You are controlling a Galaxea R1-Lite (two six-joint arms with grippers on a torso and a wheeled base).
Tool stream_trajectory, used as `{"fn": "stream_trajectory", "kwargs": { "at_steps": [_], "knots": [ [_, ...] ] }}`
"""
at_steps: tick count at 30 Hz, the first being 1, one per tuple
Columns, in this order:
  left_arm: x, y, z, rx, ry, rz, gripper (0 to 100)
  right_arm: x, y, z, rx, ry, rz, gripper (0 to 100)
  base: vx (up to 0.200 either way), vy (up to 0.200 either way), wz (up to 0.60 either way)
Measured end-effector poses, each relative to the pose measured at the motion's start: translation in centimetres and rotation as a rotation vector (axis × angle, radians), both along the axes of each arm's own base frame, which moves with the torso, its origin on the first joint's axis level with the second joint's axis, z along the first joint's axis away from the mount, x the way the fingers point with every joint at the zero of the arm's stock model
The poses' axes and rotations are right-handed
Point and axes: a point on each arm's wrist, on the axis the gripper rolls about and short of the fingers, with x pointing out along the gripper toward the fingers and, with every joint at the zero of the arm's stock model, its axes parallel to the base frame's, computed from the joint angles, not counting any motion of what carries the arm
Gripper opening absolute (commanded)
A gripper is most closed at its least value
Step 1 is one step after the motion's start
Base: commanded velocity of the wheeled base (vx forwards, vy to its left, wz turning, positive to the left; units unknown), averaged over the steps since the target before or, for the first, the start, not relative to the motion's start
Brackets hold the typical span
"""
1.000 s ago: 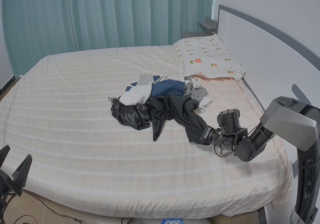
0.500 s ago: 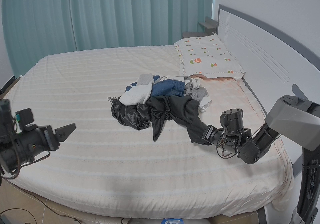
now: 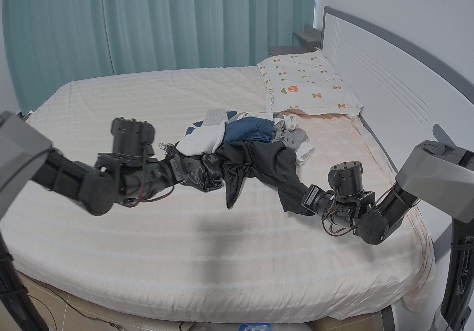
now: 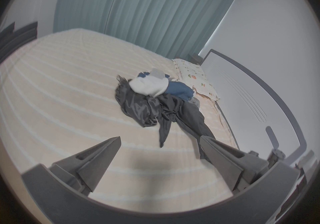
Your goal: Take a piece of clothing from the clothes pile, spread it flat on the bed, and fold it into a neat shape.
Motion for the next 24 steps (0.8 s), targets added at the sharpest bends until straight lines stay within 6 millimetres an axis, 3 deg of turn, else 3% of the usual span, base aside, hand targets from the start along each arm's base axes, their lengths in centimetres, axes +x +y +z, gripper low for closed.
{"fn": "stream_trajectory", "kwargs": {
  "at_steps": [12, 17, 24],
  "knots": [
    [8.8, -8.7, -6.6, -0.170, 0.097, 0.018, 100, -0.5, -0.6, 0.1, 0.024, 0.006, -0.027, 0, 0.000, 0.000, 0.00],
    [10.5, -11.5, -10.2, -0.200, 0.145, 0.032, 100, -0.7, -0.9, 0.3, 0.032, 0.003, -0.038, 0, 0.000, 0.000, 0.00],
    [11.6, -13.1, -13.3, -0.187, 0.169, 0.111, 100, -0.9, -1.2, 0.6, 0.039, 0.000, -0.046, 0, 0.000, 0.000, 0.00]
  ]
}}
